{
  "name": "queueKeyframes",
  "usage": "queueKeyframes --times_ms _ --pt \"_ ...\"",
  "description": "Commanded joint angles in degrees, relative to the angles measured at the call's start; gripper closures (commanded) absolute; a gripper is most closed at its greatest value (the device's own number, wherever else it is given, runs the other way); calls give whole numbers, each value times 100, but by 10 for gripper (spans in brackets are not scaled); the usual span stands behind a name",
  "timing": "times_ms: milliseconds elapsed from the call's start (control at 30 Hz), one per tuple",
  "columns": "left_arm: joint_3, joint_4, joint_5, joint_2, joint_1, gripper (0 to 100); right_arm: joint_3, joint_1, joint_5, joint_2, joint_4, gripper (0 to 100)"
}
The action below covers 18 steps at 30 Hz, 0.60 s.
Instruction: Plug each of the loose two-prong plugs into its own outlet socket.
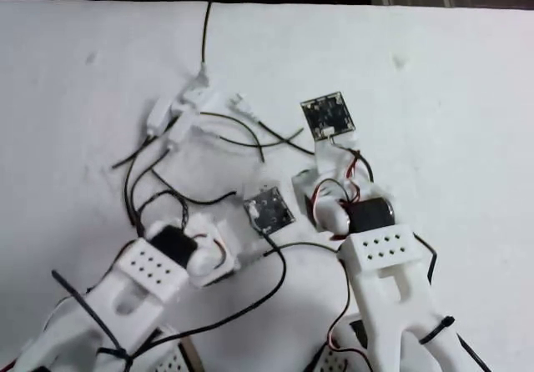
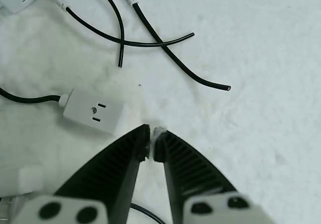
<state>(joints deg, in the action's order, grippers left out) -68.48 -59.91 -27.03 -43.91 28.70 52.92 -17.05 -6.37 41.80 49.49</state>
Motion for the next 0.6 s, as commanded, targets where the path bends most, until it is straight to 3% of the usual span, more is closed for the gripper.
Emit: queueKeyframes --times_ms 0,367,567 --pt "-35 -70 26 -22 4 972 -35 13 -62 48 -75 977" --pt "97 -466 -264 -66 673 974 -35 31 -62 57 -75 977" --pt "149 -607 -360 -75 734 976 -211 462 -62 66 -66 977"
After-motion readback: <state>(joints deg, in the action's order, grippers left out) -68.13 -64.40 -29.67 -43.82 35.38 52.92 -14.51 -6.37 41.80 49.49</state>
